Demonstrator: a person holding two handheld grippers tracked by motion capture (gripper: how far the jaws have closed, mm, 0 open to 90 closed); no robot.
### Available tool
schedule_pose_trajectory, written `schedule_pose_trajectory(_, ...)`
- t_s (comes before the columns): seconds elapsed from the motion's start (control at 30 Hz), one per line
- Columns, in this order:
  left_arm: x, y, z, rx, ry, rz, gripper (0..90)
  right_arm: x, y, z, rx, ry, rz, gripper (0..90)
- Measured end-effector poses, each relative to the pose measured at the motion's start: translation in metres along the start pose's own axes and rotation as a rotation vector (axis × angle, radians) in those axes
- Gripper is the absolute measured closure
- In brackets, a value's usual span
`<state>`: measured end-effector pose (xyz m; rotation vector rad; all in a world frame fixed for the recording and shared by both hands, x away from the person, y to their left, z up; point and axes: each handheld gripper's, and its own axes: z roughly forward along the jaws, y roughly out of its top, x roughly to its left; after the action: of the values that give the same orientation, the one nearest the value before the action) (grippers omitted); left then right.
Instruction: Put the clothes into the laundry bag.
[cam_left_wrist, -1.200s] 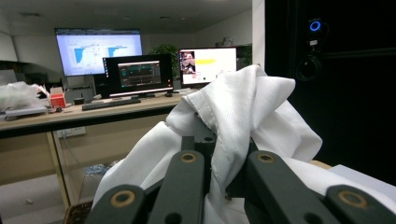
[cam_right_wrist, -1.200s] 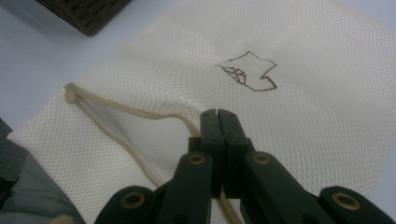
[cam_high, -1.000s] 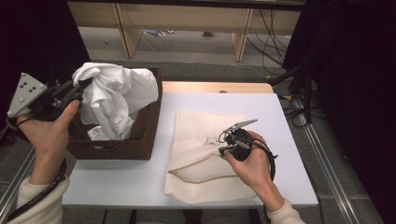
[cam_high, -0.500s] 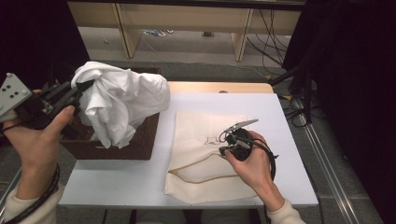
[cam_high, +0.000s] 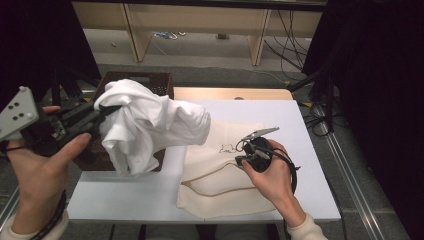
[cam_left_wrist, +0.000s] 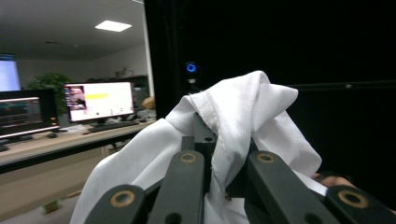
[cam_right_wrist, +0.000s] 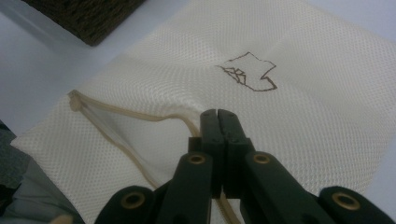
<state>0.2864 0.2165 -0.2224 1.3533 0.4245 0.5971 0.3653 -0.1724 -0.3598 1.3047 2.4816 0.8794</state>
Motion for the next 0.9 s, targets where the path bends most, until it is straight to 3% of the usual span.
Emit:
schedule_pose_trajectory(0.37, -0.037, -0.030, 0.021, 0.122, -0.228, -0.091, 86.4, 0.001, 0.000, 0.000, -0.017, -0.001, 0.009, 90.0)
schedule_pose_trajectory(0.57, -0.059, -0.046, 0.039, 0.229, -0.336, -0.088, 86.4, -0.001, 0.000, 0.000, -0.016, 0.000, 0.007, 90.0)
schedule_pose_trajectory(0.7, -0.070, -0.075, 0.059, 0.342, -0.377, -0.124, 86.4, 0.000, 0.000, 0.000, -0.014, -0.001, 0.008, 90.0)
schedule_pose_trajectory(0.73, -0.072, -0.083, 0.064, 0.361, -0.388, -0.124, 86.4, 0.001, 0.000, 0.000, -0.013, 0.001, 0.026, 90.0)
schedule_pose_trajectory(0.77, -0.075, -0.092, 0.069, 0.390, -0.388, -0.144, 86.4, 0.000, 0.000, 0.000, -0.018, 0.000, 0.009, 90.0)
schedule_pose_trajectory(0.9, -0.082, -0.122, 0.088, 0.484, -0.394, -0.125, 86.3, 0.001, -0.001, 0.001, -0.017, 0.009, 0.005, 90.0)
